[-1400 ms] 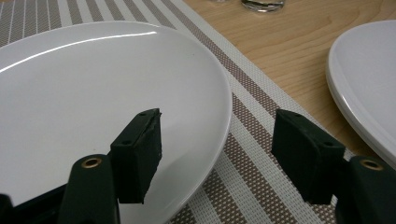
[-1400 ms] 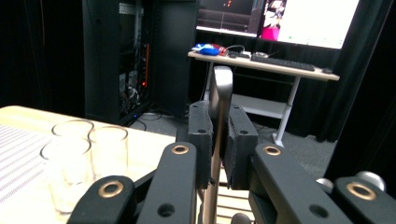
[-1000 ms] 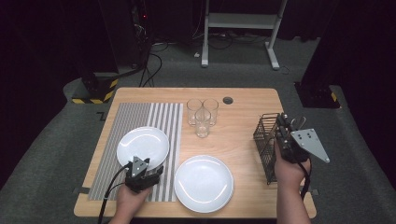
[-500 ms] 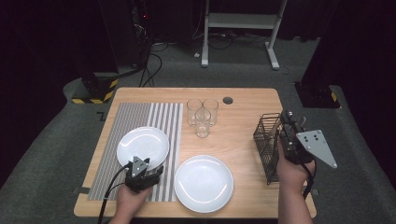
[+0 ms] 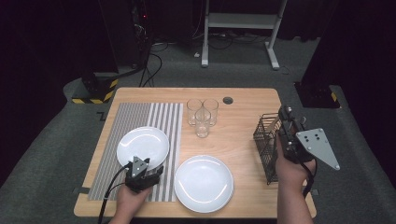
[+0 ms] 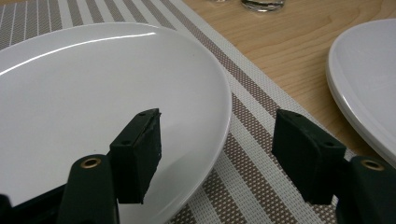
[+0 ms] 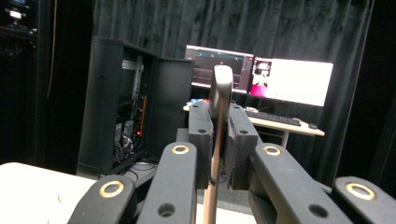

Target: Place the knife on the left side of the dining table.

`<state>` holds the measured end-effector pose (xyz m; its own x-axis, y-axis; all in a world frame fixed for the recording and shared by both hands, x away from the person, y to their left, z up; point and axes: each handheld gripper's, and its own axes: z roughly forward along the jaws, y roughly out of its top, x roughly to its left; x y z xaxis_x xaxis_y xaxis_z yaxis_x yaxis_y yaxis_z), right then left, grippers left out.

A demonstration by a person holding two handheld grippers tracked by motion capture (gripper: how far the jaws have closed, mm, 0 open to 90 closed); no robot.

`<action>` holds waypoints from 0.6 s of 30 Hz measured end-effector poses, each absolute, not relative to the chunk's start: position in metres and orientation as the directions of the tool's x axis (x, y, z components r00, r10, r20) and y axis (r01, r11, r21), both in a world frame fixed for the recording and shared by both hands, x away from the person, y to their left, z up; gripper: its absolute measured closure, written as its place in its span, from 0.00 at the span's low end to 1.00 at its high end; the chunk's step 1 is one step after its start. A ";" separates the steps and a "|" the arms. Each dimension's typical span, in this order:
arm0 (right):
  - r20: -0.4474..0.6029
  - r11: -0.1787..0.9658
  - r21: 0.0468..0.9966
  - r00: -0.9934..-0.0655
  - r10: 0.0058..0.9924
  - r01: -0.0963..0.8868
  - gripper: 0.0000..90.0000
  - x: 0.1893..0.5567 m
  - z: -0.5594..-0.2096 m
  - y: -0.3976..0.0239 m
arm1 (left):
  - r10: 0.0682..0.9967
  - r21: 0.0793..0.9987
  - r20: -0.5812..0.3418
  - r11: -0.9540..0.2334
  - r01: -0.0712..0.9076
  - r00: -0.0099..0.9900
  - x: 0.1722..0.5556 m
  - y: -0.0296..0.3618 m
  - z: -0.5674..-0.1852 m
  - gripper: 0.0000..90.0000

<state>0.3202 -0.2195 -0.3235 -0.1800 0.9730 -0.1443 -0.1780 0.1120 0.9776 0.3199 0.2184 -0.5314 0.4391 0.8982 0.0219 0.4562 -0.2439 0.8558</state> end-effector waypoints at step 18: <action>-0.135 0.098 0.982 -0.235 0.962 -0.163 0.92 0.322 -0.329 -0.202 | 0.897 0.856 0.018 -0.242 0.456 0.441 0.320 0.219 -0.531 0.37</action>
<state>0.3220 -0.2017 -0.3295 -0.2354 0.9624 -0.1354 -0.1634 0.0982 0.9817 0.3200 0.2186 -0.5314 0.4413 0.8972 0.0183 0.4564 -0.2420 0.8562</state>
